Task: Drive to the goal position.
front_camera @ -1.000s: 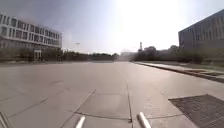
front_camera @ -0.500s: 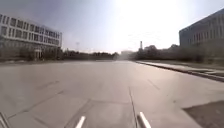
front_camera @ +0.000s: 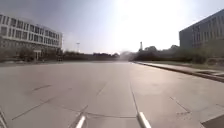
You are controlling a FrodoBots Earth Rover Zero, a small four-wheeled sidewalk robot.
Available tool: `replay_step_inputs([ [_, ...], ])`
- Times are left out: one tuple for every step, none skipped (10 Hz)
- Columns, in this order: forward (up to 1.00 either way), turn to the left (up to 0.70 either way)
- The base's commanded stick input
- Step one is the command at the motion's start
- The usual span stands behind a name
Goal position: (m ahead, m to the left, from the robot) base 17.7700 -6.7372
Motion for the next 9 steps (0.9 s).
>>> replay_step_inputs([
  [0.70, 0.00],
  [0.70, 0.00],
  [0.70, 0.00],
  [0.70, -0.09],
  [0.70, -0.35],
  [0.70, -0.35],
  [0.70, -0.35],
  [0.70, -0.35],
  [0.70, -0.35],
])
